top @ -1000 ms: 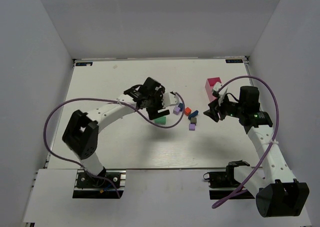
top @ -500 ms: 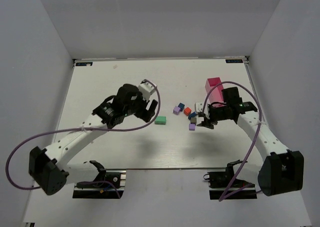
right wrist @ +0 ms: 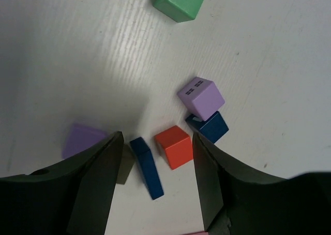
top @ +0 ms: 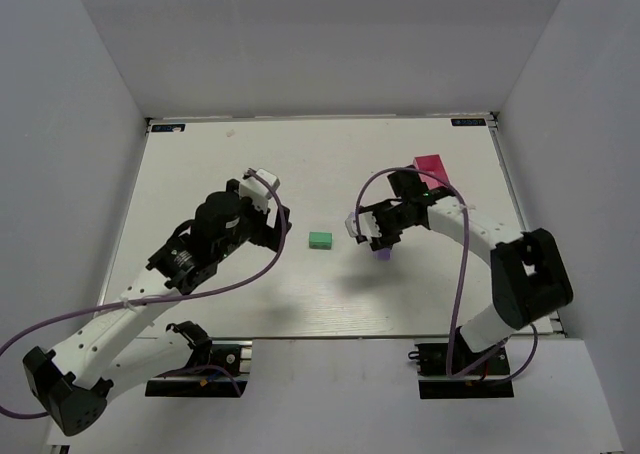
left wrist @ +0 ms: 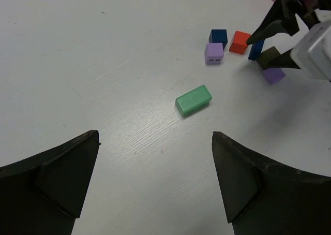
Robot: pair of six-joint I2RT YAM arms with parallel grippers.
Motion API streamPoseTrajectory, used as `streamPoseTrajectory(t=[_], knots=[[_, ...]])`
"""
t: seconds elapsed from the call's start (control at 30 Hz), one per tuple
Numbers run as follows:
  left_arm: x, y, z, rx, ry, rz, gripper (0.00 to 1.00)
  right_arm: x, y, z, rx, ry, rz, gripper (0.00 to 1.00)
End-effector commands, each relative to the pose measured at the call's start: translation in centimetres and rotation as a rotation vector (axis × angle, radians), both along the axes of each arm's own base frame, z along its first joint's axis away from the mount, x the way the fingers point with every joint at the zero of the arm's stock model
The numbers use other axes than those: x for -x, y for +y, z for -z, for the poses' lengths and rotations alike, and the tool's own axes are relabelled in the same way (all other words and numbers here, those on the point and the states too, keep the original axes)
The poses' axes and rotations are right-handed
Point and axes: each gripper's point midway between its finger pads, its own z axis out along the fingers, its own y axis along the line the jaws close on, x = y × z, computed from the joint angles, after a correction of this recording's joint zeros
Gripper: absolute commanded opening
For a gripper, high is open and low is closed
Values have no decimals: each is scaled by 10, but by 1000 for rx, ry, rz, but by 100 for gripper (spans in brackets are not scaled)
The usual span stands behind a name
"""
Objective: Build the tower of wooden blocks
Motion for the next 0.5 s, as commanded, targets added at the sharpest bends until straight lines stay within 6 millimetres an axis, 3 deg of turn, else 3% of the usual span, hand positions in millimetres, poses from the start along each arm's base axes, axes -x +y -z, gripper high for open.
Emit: streamPoseTrajectory(t=[0.0, 0.03, 0.1, 0.17, 0.23, 0.3, 0.47], knots=[[1, 10, 5, -24, -13, -24, 100, -36, 17, -12, 41, -148, -53, 62], [2, 11, 7, -30, -7, -24, 100, -40, 25, -17, 42, -165, -64, 62], [6, 14, 12, -36, 0, -24, 100, -50, 31, -7, 78, -162, -77, 62], [9, 17, 8, -25, -25, -21, 100, -62, 40, -10, 89, -183, -78, 62], [13, 20, 3, -9, -45, -21, 100, -72, 46, -1, 129, -185, -79, 62], [14, 21, 0, 4, -60, -21, 100, -74, 47, 13, 169, -171, -90, 63], [16, 20, -1, 7, -70, -7, 100, -73, 49, 26, 225, -167, -129, 63]])
